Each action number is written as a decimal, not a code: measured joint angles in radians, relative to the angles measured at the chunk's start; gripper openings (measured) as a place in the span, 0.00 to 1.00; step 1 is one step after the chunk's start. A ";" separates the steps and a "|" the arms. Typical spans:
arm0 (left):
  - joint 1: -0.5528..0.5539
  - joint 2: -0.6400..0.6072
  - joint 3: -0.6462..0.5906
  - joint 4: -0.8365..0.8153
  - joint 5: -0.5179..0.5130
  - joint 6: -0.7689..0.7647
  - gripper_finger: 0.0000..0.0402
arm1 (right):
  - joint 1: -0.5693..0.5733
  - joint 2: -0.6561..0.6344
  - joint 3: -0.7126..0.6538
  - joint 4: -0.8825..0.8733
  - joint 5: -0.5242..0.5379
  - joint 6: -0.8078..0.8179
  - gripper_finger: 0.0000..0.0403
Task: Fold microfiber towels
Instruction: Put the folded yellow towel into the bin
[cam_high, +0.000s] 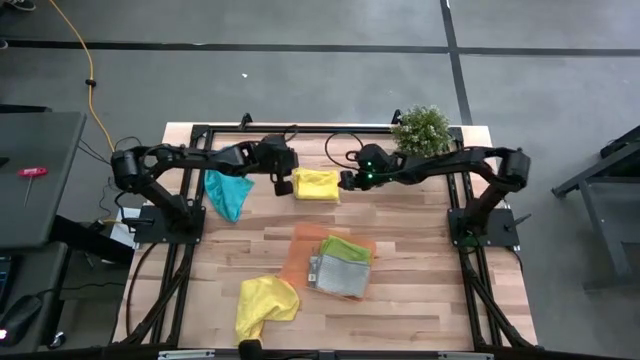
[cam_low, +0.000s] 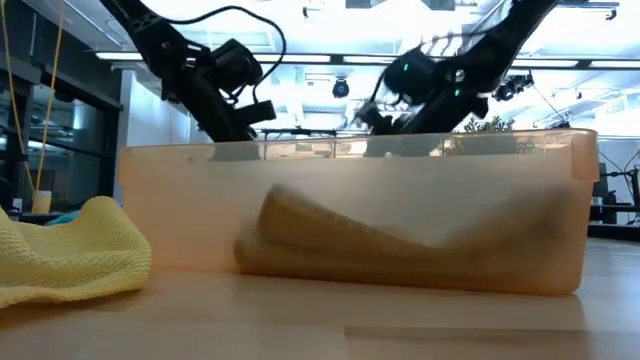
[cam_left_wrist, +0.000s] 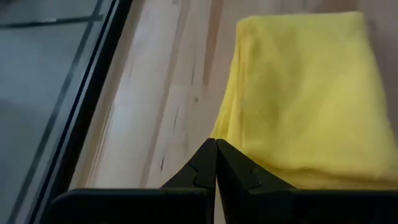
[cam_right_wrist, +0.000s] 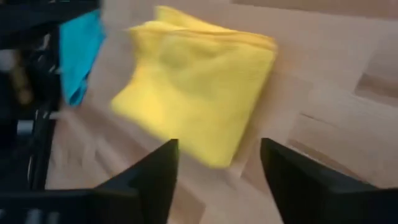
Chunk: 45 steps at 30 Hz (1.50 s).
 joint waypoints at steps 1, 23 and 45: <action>0.012 -0.004 -0.002 -0.005 0.012 0.000 0.00 | -0.006 0.024 0.000 0.014 -0.002 0.024 0.55; -0.004 0.162 -0.088 0.050 0.131 -0.189 0.00 | -0.020 0.233 0.003 0.263 -0.038 0.306 0.72; -0.075 0.166 -0.088 0.113 0.095 -0.315 0.00 | -0.011 0.275 0.003 0.315 -0.052 0.324 0.36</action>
